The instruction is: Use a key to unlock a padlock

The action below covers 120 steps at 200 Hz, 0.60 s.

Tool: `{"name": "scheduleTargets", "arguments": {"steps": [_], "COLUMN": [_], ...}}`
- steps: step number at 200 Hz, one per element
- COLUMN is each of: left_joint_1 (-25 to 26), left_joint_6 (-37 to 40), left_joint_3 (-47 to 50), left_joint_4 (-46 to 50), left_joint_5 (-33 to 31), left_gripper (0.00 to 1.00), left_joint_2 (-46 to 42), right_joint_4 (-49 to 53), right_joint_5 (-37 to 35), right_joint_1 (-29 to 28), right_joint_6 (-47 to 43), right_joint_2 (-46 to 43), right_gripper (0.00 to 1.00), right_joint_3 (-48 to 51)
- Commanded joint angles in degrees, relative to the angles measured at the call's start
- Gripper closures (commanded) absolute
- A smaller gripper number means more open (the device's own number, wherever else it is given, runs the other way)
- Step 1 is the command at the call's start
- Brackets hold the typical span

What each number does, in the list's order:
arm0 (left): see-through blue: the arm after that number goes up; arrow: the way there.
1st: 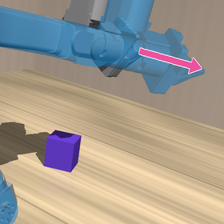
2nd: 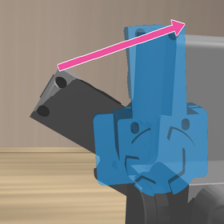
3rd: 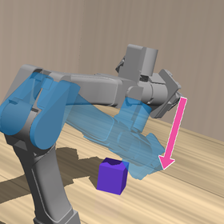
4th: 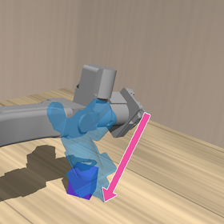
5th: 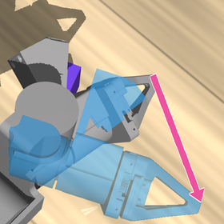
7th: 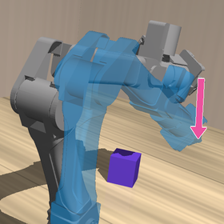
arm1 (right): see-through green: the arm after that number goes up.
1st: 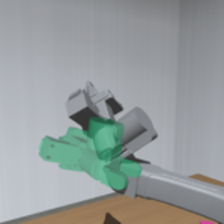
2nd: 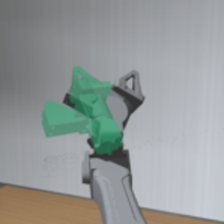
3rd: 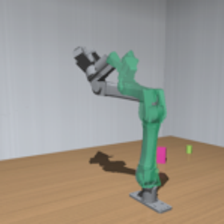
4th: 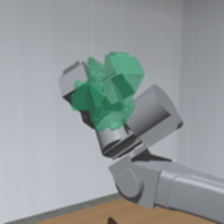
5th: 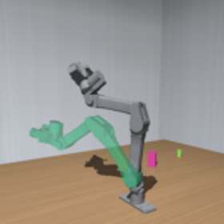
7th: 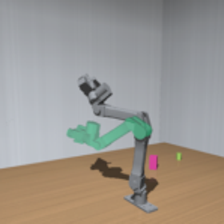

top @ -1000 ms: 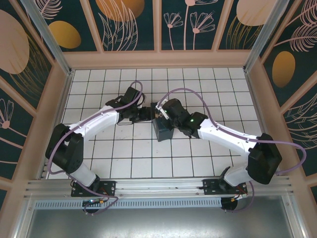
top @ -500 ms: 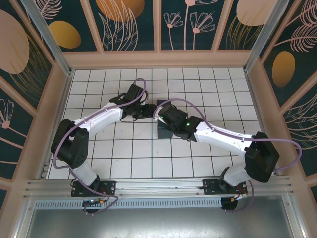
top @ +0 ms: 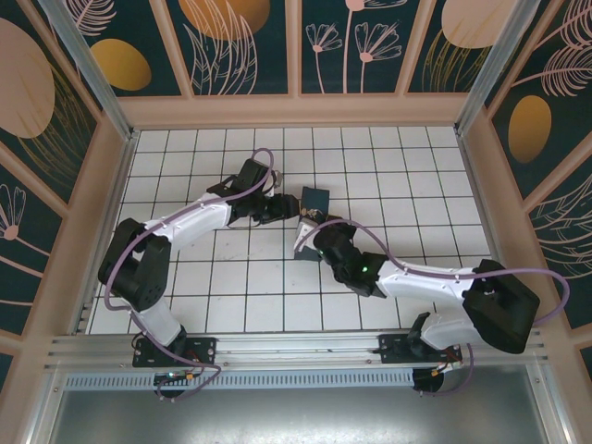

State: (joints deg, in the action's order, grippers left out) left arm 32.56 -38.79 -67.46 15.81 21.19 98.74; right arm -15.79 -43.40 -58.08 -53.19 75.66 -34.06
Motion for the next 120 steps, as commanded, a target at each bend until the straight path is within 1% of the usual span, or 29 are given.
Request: {"name": "scheduleTargets", "arguments": {"steps": [1,15,30,42,52,66,77,87,120], "left_joint_1": [0.64,0.64,0.63,0.66,0.6,0.62,0.54,0.46,0.05], "left_joint_6": [0.63,1.28,1.88,2.45,2.91,3.43,3.5,3.41,1.75], "left_joint_3": [-0.55,-0.92,-0.91,-1.22,-1.57,-2.22,-2.56,-2.76,-2.94], "left_joint_4": [-0.09,0.45,0.6,1.06,1.38,1.98,2.37,2.47,1.85], "left_joint_5": [2.0,2.06,2.27,2.28,2.36,2.22,1.81,1.29,1.13], "left_gripper": [0.43,0.43,0.43,0.43,0.44,0.44,0.44,0.44,0.44], "left_joint_2": [2.69,3.29,3.46,3.63,3.74,3.66,3.48,3.52,3.81], "right_joint_4": [-8.25,-5.54,-2.08,0.55,1.97,3.49,5.79,8.04,13.69], "right_joint_5": [6.2,11.25,15.15,18.63,19.9,21.17,23.29,24.85,27.18], "right_joint_1": [0.55,1.02,1.59,2.29,3.05,4.33,4.82,4.5,3.01], "right_joint_6": [-7.84,-6.37,-6.14,-7.54,-9.71,-10.83,-8.07,-5.39,1.82], "right_joint_2": [0.7,0.45,0.47,0.11,0.15,0.11,-0.56,-0.77,-0.76], "right_gripper": [1.0,1.0,1.0,0.99,0.97,0.91,0.81,0.74,0.64], "right_joint_3": [3.45,1.96,-0.45,-1.8,-2.53,-3.77,-5.91,-7.73,-10.85]}}
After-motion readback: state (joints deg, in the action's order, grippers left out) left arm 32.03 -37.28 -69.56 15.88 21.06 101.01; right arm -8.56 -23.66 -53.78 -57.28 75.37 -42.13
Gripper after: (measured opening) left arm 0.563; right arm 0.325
